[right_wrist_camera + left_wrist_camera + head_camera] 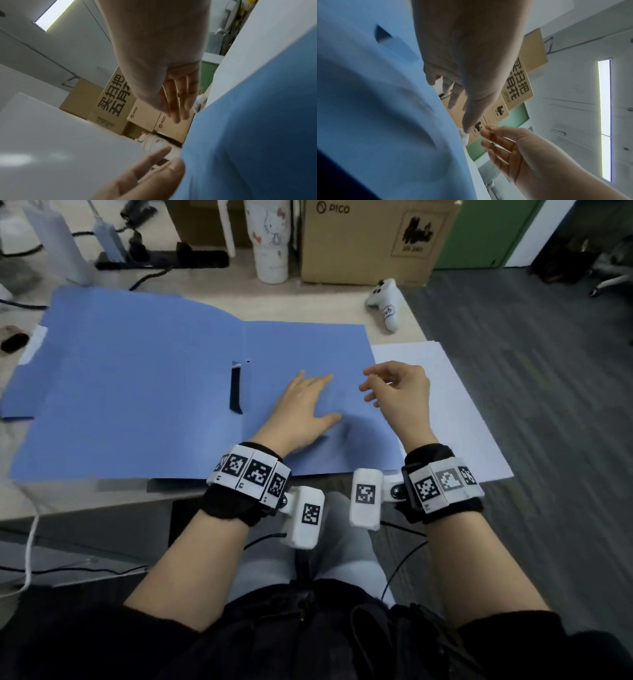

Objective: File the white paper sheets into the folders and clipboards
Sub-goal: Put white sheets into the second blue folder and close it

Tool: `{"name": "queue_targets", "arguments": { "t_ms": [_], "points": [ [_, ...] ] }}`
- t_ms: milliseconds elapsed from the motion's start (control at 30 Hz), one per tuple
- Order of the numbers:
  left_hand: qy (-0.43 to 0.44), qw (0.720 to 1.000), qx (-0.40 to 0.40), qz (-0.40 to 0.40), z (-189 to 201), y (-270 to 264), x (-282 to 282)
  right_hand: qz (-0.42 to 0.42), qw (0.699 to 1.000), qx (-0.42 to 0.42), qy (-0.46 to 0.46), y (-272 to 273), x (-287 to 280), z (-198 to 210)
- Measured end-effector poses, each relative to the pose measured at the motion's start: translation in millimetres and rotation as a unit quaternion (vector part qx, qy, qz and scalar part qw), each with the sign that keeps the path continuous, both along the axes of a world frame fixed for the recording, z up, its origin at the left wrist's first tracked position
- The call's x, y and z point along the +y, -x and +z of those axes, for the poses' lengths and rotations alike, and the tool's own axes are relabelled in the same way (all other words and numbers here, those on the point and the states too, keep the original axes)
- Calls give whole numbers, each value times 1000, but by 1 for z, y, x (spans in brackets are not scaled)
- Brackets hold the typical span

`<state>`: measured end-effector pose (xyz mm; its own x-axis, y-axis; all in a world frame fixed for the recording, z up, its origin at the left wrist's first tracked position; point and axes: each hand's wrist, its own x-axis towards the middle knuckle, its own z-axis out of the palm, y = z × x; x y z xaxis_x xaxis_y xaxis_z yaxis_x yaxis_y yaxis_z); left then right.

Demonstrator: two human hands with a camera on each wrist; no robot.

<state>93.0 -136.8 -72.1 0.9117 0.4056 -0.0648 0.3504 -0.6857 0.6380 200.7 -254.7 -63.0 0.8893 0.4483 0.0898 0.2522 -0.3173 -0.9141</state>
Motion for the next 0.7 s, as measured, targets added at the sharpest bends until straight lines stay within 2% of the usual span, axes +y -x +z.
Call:
{"name": "queue_targets", "arguments": {
  "t_ms": [100,167,300,400,433,500,633,700],
  "points": [
    [22,999,-17,-46,-5,-25,-25,-96,992,-47,67,-22,-31,-13],
    [25,997,-12,-73,-11,-40,-38,-131,982,-70,120,-31,-50,-18],
    [16,994,3,-113,-21,-62,-60,-142,957,-47,247,-48,-81,-30],
    [20,992,3,-128,-23,-75,-72,-155,919,-5,362,-57,-97,-35],
    [17,991,8,-131,-24,-79,-76,-154,914,16,375,-59,-102,-36],
    [-2,991,22,-132,-25,-86,-81,-149,922,34,356,-61,-108,-39],
    [-49,992,24,-115,-26,-96,-84,-158,939,10,307,-61,-112,-39],
    [-40,994,16,-100,-28,-99,-83,-162,940,-5,300,-60,-112,-39]
  ]
}}
